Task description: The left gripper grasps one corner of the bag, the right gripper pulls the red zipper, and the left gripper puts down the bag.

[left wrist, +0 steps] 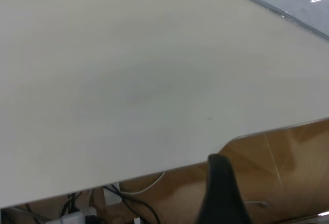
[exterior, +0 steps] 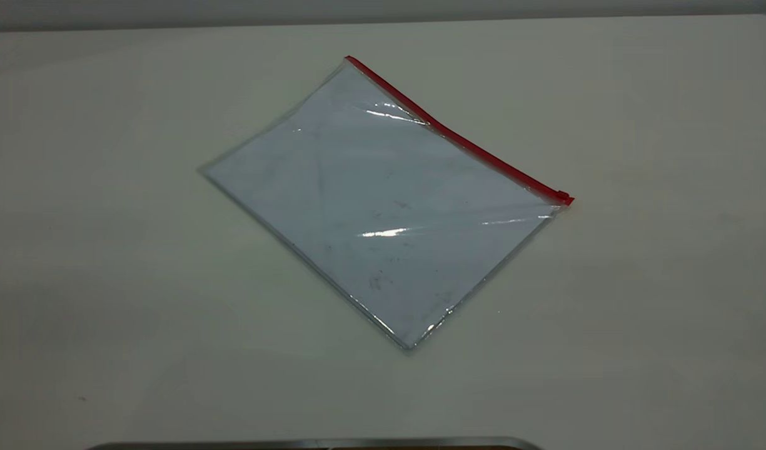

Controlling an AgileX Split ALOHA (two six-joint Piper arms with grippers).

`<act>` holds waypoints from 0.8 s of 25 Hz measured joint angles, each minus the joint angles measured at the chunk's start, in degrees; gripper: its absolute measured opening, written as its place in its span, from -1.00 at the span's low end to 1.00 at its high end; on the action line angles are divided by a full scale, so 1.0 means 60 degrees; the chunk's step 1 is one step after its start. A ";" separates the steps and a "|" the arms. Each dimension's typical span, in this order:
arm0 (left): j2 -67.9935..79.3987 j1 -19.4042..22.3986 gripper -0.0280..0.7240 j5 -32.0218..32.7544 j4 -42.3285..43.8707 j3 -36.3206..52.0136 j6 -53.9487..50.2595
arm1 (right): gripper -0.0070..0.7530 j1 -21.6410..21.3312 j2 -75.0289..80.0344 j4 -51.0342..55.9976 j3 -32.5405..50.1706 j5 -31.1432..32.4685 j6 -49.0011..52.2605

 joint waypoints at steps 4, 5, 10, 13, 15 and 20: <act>0.0000 0.0000 0.64 -0.0151 0.0000 0.0287 -0.0006 | 0.54 0.0000 0.0000 0.0000 0.0000 0.0000 0.0010; 0.0000 0.0000 0.64 -0.0184 0.0000 0.0332 -0.0030 | 0.54 0.0000 0.0000 0.0000 0.0000 0.0000 0.0010; 0.0000 0.0000 0.64 -0.0245 0.0000 0.0353 -0.0099 | 0.54 0.0000 0.0000 0.0000 0.0000 0.0000 0.0010; 0.0000 0.0000 0.64 -0.0245 0.0000 0.0353 -0.0099 | 0.54 0.0000 0.0000 0.0000 0.0000 0.0000 0.0020; 0.0000 0.0000 0.64 -0.0245 0.0000 0.0353 -0.0099 | 0.54 0.0000 0.0000 0.0000 0.0000 0.0000 0.0028; 0.0000 0.0000 0.64 -0.0245 0.0009 0.0353 -0.0088 | 0.54 0.0000 0.0000 0.0000 0.0000 0.0000 0.0028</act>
